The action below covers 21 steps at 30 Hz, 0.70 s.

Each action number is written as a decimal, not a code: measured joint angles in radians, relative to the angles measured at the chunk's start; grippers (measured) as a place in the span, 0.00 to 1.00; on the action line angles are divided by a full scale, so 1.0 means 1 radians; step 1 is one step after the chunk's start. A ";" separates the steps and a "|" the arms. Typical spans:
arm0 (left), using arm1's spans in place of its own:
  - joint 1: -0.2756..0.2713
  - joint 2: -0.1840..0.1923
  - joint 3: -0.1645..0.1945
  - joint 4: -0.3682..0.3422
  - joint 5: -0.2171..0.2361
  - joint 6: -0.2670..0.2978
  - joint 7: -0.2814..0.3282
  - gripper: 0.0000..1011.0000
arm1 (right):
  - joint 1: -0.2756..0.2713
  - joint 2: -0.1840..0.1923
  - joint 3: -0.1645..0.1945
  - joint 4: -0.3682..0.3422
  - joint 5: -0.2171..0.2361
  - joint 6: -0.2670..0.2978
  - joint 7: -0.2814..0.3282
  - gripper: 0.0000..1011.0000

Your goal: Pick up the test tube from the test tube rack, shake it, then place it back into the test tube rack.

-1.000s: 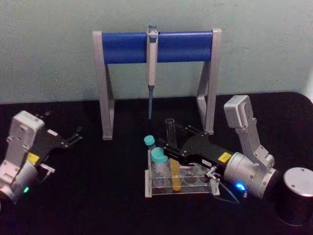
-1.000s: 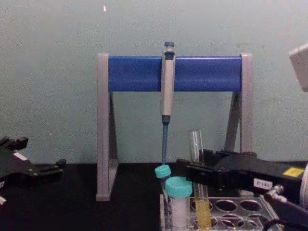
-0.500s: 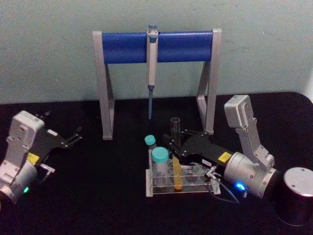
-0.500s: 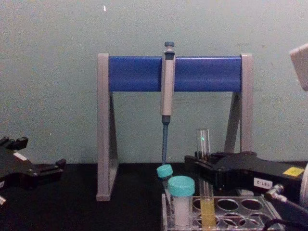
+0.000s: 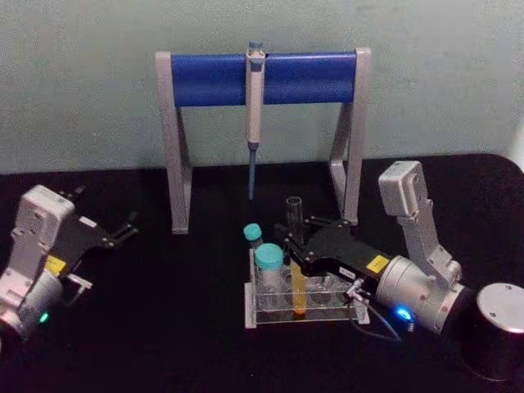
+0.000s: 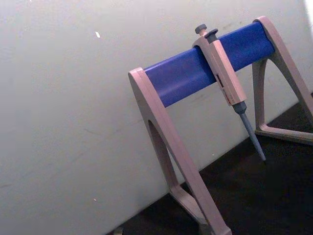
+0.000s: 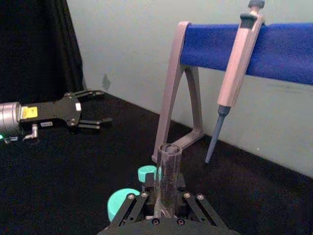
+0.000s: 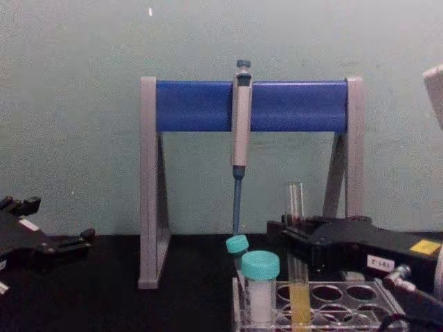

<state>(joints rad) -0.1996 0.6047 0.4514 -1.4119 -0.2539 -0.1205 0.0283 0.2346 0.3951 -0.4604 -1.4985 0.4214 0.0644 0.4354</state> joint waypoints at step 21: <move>0.000 0.000 0.000 0.000 0.000 0.000 0.000 0.99 | -0.087 -0.005 0.033 -0.036 -0.046 -0.185 0.022 0.23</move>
<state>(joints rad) -0.1995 0.6047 0.4514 -1.4120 -0.2539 -0.1205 0.0283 0.1474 0.3904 -0.4278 -1.5341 0.3751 -0.1205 0.4574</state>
